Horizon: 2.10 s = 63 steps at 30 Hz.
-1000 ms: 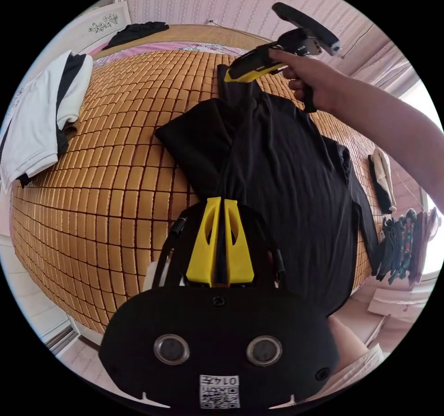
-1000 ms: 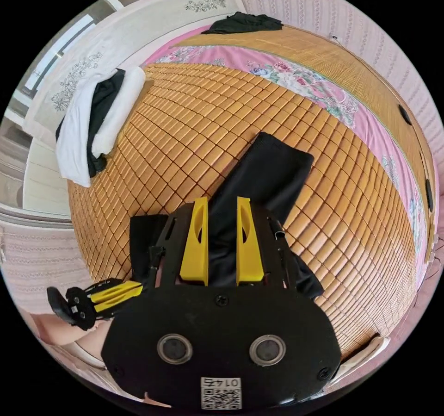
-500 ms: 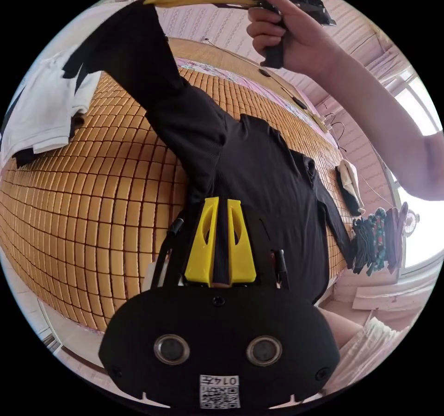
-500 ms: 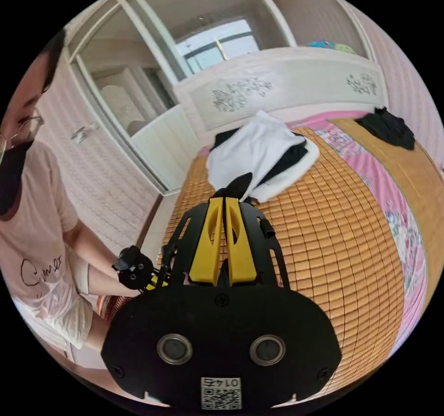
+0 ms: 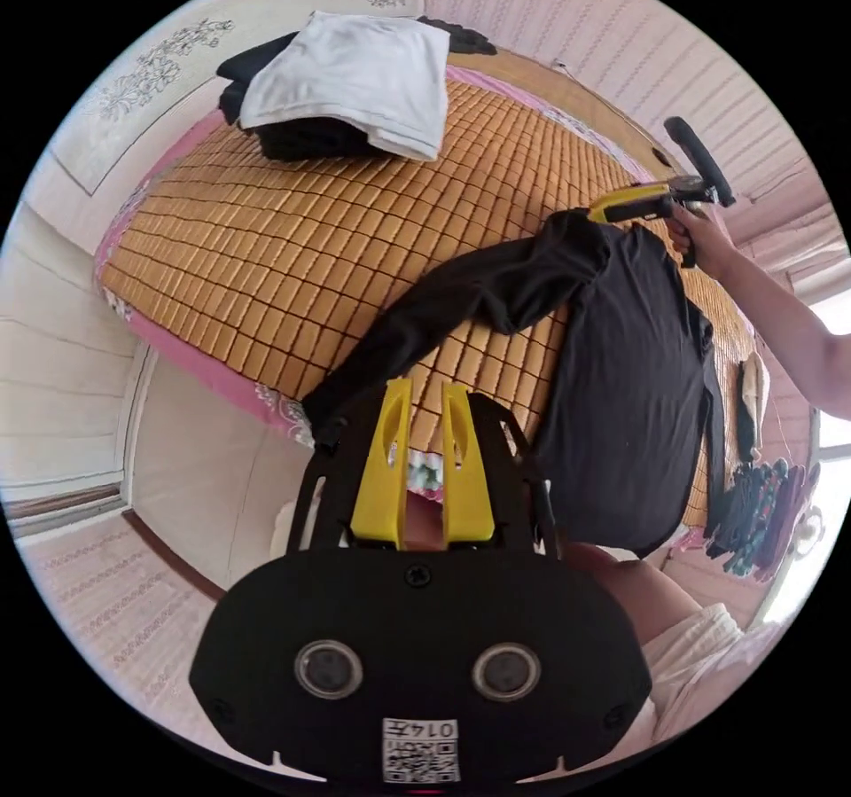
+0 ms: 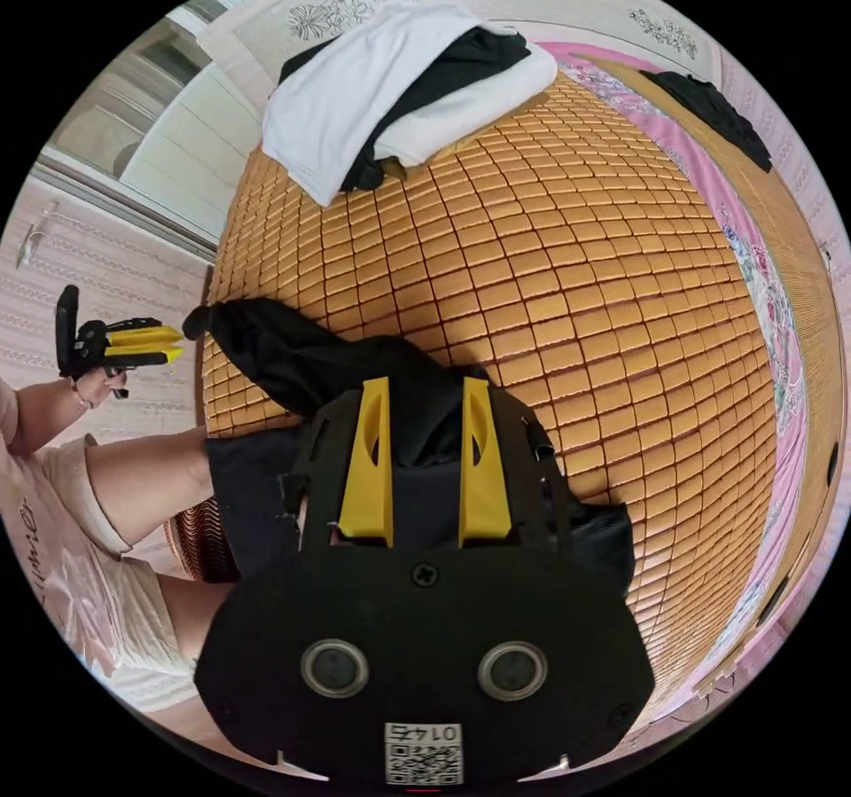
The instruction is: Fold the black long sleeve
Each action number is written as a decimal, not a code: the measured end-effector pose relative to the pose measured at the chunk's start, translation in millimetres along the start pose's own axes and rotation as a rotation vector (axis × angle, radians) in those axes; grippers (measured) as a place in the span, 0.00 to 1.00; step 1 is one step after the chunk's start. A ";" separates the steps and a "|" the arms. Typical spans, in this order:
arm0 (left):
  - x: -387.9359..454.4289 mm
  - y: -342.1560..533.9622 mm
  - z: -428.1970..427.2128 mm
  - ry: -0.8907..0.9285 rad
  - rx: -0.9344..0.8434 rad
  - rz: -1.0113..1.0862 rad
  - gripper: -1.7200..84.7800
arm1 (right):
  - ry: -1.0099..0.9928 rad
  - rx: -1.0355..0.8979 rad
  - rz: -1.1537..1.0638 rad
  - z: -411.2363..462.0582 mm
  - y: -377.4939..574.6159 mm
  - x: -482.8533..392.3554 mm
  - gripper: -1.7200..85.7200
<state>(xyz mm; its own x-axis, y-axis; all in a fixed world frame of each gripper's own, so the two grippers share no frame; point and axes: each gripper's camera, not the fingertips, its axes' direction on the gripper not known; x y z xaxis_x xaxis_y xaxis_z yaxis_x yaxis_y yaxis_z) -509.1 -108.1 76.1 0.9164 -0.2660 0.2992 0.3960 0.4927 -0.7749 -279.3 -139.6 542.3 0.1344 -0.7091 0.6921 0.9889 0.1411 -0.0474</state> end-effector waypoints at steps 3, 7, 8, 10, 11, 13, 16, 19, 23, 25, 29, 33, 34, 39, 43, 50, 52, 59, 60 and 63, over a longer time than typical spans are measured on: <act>-33.1 -4.5 -11.8 -0.023 0.038 -0.097 0.09 | 0.090 -0.073 0.028 22.4 -20.0 -1.7 0.11; -70.3 -3.9 -12.6 -0.030 0.013 -0.178 0.10 | 0.082 -0.035 0.057 21.5 -36.4 2.6 0.05; -77.1 -0.1 -5.8 -0.048 -0.028 -0.185 0.10 | 0.068 -0.005 0.090 17.6 -40.6 7.6 0.04; -80.7 5.0 7.3 0.022 -0.122 -0.168 0.12 | 0.031 0.029 0.168 12.9 -45.6 19.4 0.03; -78.4 7.6 13.0 0.029 -0.171 -0.147 0.13 | -0.007 0.037 0.216 12.3 -48.8 28.3 0.02; -72.1 10.5 7.5 -0.015 -0.140 -0.101 0.12 | -0.046 0.026 0.251 15.7 -54.3 36.9 0.02; -64.6 12.7 2.3 -0.058 -0.150 -0.027 0.06 | -0.017 0.008 0.232 20.8 -64.3 35.3 0.01; -63.2 14.5 -13.6 -0.138 -0.144 0.034 0.04 | 0.034 0.003 0.200 19.3 -72.9 29.3 0.01; -75.4 22.4 -76.5 -0.304 0.067 0.060 0.04 | 0.076 0.012 0.178 13.0 -80.5 25.2 0.01; -82.6 27.4 -99.1 -0.356 0.148 0.063 0.05 | 0.064 0.019 0.179 12.6 -83.2 26.3 0.01; -112.2 28.4 -101.2 -0.429 0.142 -0.034 0.08 | 0.045 0.020 0.228 18.8 -88.6 34.5 0.01; -141.9 31.3 -79.3 -0.297 0.020 -0.156 0.08 | 0.014 0.034 0.264 19.5 -89.2 41.1 0.01; -143.5 31.5 -78.1 -0.279 0.018 -0.166 0.08 | 0.014 0.034 0.262 19.3 -89.3 41.1 0.01; -148.5 8.7 -79.2 -0.182 0.083 -0.208 0.08 | 0.040 0.024 0.238 17.5 -89.7 39.0 0.01; -143.8 -9.4 -59.7 -0.162 0.073 -0.205 0.08 | 0.036 0.030 0.253 16.1 -88.3 39.7 0.01; -129.7 -15.5 -53.9 -0.298 -0.051 -0.231 0.01 | 0.019 0.030 0.301 7.4 -83.3 43.6 0.01; -131.7 -15.1 -55.8 -0.311 -0.044 -0.247 0.01 | 0.023 0.051 0.294 3.6 -80.7 42.5 0.01; -125.2 -19.1 -63.7 -0.289 -0.065 -0.254 0.01 | 0.071 0.119 0.421 -28.0 -25.4 75.9 0.08; -122.5 -19.6 -65.0 -0.291 -0.063 -0.257 0.01 | 0.078 0.090 0.436 -26.2 -16.2 80.6 0.09; -114.8 -20.2 -68.6 -0.301 -0.056 -0.272 0.01 | 0.097 0.032 0.418 -16.1 -5.3 80.7 0.05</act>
<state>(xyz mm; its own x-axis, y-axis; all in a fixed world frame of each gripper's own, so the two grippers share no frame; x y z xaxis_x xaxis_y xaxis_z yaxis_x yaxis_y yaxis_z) -626.4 -144.4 19.2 0.7581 -0.1218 0.6406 0.6301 0.3897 -0.6716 -272.6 -208.7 586.8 0.5299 -0.6482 0.5469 0.8459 0.4502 -0.2860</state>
